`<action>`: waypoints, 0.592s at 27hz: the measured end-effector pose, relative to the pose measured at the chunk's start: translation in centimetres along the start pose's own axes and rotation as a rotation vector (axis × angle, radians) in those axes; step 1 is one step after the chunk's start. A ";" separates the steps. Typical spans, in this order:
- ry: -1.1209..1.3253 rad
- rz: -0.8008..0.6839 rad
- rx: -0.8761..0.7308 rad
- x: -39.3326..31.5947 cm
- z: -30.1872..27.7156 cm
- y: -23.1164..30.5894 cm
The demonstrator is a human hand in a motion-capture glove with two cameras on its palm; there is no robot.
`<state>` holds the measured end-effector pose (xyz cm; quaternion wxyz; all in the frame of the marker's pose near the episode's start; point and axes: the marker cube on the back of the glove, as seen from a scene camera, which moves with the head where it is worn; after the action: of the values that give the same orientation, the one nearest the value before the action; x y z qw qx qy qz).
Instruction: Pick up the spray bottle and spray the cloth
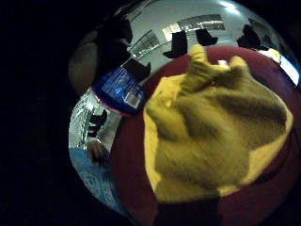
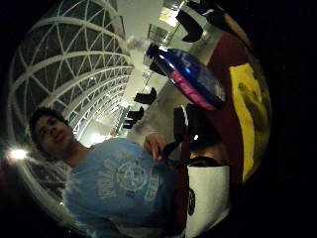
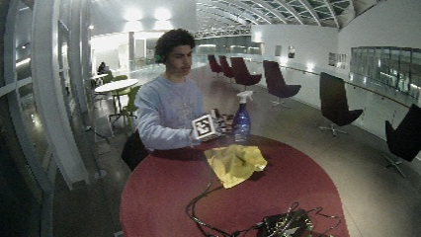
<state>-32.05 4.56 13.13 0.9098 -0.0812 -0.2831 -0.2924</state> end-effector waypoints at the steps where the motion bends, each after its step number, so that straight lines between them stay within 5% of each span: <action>1: 0.039 0.018 0.016 0.3 -1.5 1.4; 8: 0.503 0.113 0.067 3.7 -12.2 10.7; 16: 0.735 0.199 -0.002 7.4 -16.4 16.8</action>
<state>-9.72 9.57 4.09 0.9746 0.0011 0.0717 -0.2124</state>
